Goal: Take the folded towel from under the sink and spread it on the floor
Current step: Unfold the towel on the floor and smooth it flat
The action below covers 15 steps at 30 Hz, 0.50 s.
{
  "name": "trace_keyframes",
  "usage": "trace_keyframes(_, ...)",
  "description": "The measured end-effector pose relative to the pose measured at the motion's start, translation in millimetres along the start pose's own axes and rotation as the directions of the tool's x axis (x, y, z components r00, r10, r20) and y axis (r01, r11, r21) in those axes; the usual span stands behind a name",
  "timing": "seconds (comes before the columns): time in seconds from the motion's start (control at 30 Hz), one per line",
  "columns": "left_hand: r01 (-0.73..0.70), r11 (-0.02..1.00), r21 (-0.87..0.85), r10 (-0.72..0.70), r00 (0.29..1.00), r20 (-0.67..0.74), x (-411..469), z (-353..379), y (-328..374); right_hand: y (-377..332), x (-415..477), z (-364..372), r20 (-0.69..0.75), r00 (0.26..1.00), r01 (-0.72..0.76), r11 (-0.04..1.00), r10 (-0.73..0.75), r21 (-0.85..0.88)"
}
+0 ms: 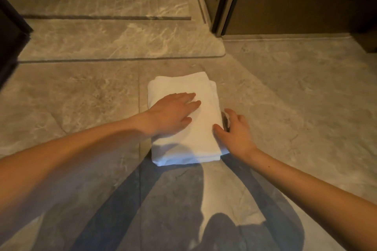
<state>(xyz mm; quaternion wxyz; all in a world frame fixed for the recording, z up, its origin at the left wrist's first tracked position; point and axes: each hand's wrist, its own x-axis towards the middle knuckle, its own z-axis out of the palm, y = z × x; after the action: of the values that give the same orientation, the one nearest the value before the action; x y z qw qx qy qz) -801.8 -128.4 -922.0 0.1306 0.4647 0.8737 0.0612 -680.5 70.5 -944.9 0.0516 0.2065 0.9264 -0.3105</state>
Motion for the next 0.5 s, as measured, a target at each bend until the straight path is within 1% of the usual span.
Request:
trace_keyframes(0.07, -0.015, 0.999, -0.035, 0.015, 1.000, 0.012, 13, -6, -4, 1, -5, -2, 0.037, 0.999, -0.041, 0.993, 0.037, 0.115)
trace_keyframes(0.13, -0.043, 0.999, -0.007, 0.043, 0.997, 0.063, 24, -7, -7, 0, -8, -2, 0.069, 0.998, -0.022, 0.978, 0.008, 0.207)
trace_keyframes(0.2, -0.052, 0.998, 0.022, 0.049, 0.992, 0.114, 29, -4, -9, -2, -10, -3, 0.096, 0.995, -0.021, 0.967, -0.004, 0.255)
trace_keyframes(0.33, -0.039, 0.999, -0.029, 0.042, 0.993, 0.108, 29, 0, -13, -6, -11, -12, 0.147, 0.989, -0.083, 0.926, 0.030, 0.367)
trace_keyframes(0.4, -0.027, 0.997, -0.075, 0.035, 0.993, 0.109, 30, -1, -14, -11, -12, -18, 0.176, 0.984, -0.066, 0.900, -0.013, 0.431)
trace_keyframes(0.5, -0.006, 0.991, -0.130, 0.020, 0.994, 0.106, 34, -8, -14, -20, -18, -23, 0.191, 0.973, 0.021, 0.873, -0.131, 0.488)
